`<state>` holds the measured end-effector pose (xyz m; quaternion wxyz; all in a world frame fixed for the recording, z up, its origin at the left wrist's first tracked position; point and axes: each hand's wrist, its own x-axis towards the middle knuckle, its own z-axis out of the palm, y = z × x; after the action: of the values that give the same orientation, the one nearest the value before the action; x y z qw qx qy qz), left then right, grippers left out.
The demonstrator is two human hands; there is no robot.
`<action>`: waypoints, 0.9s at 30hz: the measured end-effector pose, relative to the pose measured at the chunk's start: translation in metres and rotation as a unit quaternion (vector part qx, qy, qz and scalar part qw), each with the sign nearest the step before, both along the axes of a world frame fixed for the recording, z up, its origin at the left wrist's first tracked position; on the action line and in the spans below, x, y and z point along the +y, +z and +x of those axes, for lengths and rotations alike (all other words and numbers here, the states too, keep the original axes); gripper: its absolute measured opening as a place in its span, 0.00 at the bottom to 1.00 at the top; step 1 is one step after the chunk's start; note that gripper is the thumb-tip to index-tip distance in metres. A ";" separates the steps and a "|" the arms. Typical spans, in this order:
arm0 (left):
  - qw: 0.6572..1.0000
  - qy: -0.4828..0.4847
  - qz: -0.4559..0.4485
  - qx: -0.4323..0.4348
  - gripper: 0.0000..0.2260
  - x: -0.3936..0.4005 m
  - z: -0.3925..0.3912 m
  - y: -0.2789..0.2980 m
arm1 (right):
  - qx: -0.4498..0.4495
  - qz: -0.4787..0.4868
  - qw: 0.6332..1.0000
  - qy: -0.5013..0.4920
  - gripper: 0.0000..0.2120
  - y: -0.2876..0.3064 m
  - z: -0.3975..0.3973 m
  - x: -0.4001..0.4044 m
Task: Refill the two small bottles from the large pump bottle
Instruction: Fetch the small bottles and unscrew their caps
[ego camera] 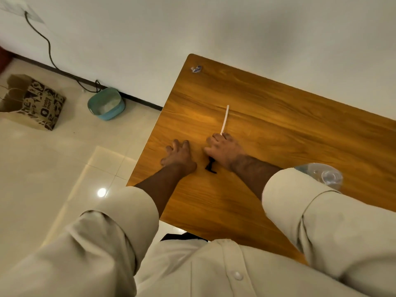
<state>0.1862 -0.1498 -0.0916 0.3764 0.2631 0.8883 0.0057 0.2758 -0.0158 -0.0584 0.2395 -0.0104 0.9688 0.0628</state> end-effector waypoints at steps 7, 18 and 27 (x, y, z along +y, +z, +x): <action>0.994 -0.059 0.073 0.058 0.36 0.071 0.006 0.038 | 0.082 -0.009 0.971 -0.225 0.18 0.102 -0.006 0.052; 0.954 -0.168 0.228 0.100 0.37 0.243 0.121 0.147 | 0.165 -0.005 0.901 -0.402 0.19 0.159 0.218 0.205; 0.945 -0.189 0.253 0.078 0.37 0.360 0.276 0.164 | 0.152 -0.055 0.847 -0.507 0.20 0.116 0.434 0.306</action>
<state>0.4618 0.2097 0.0728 0.2212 0.5128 0.8178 0.1385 0.7094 0.2907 0.0576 0.0871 0.4785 0.8655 -0.1196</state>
